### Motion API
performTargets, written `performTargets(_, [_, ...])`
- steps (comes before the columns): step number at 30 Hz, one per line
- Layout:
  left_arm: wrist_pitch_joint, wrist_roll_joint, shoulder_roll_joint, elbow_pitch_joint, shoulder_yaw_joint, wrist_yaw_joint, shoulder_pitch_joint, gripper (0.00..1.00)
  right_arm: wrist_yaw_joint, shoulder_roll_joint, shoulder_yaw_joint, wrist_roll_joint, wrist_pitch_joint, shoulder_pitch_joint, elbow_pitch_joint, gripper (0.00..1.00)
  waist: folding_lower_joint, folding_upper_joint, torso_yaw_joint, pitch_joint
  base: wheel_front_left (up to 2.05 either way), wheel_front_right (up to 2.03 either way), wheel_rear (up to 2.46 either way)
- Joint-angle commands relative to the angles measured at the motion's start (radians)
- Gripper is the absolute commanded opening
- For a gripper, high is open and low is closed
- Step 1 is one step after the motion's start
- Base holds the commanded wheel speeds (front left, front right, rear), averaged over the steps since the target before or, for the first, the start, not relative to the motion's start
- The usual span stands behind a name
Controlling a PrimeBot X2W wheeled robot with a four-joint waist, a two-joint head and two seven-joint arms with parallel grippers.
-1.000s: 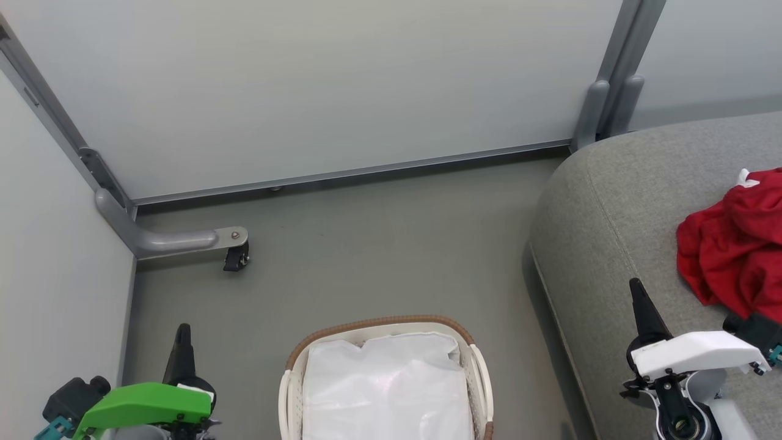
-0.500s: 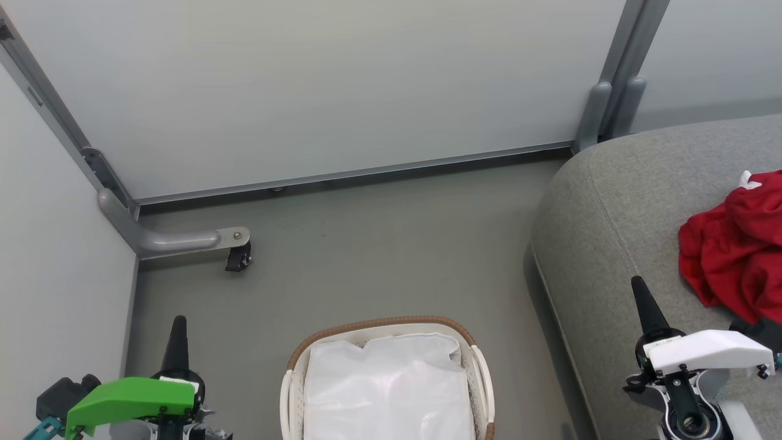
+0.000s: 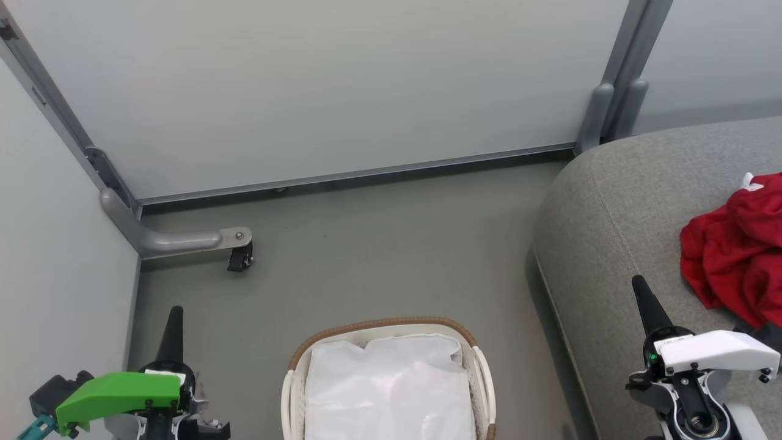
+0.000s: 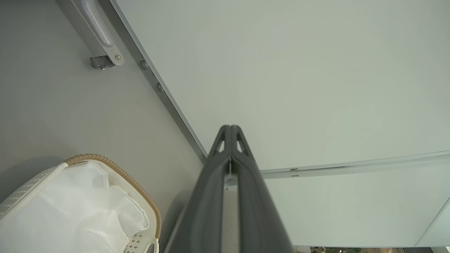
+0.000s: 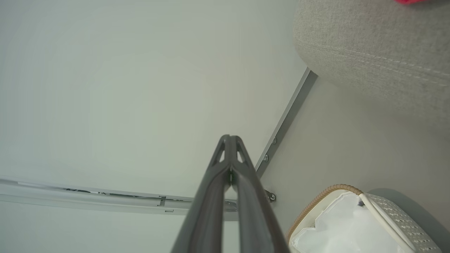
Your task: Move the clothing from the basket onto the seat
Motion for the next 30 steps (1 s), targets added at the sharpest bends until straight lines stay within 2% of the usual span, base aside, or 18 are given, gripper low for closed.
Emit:
performTargets(1, [0.007, -0.026, 0.005, -0.008, 0.008, -0.008, -0.022, 0.00, -0.001, -0.005, -0.005, 0.025, 0.008, 0.007, -0.012, 0.00, 0.0000, 0.0000, 0.001, 0.000, 0.00, 0.00, 0.00])
performTargets(30, [0.069, -0.239, 0.006, -0.027, 0.042, -0.025, -0.041, 0.00, -0.001, -0.004, -0.022, 0.262, 0.070, 0.019, -0.038, 0.00, 0.0000, 0.0000, 0.010, -0.006, 0.00, 0.00, 0.00])
